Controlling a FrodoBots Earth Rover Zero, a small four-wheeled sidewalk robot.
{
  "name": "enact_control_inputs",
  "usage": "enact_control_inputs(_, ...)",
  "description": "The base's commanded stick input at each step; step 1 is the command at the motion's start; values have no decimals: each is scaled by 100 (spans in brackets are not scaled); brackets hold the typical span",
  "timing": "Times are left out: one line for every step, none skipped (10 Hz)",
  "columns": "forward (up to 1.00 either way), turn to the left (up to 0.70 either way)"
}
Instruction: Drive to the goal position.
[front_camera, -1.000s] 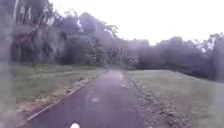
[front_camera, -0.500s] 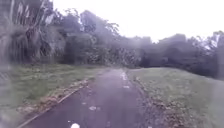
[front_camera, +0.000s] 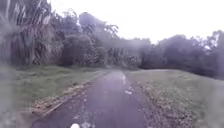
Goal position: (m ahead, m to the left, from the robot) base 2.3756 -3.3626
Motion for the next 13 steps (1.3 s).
enact_control_inputs(70, -35)
enact_control_inputs(70, -35)
enact_control_inputs(70, -35)
enact_control_inputs(70, -35)
enact_control_inputs(70, -35)
enact_control_inputs(70, -35)
enact_control_inputs(70, -35)
enact_control_inputs(70, -35)
enact_control_inputs(70, -35)
enact_control_inputs(70, -35)
enact_control_inputs(70, -35)
enact_control_inputs(70, -35)
enact_control_inputs(70, -35)
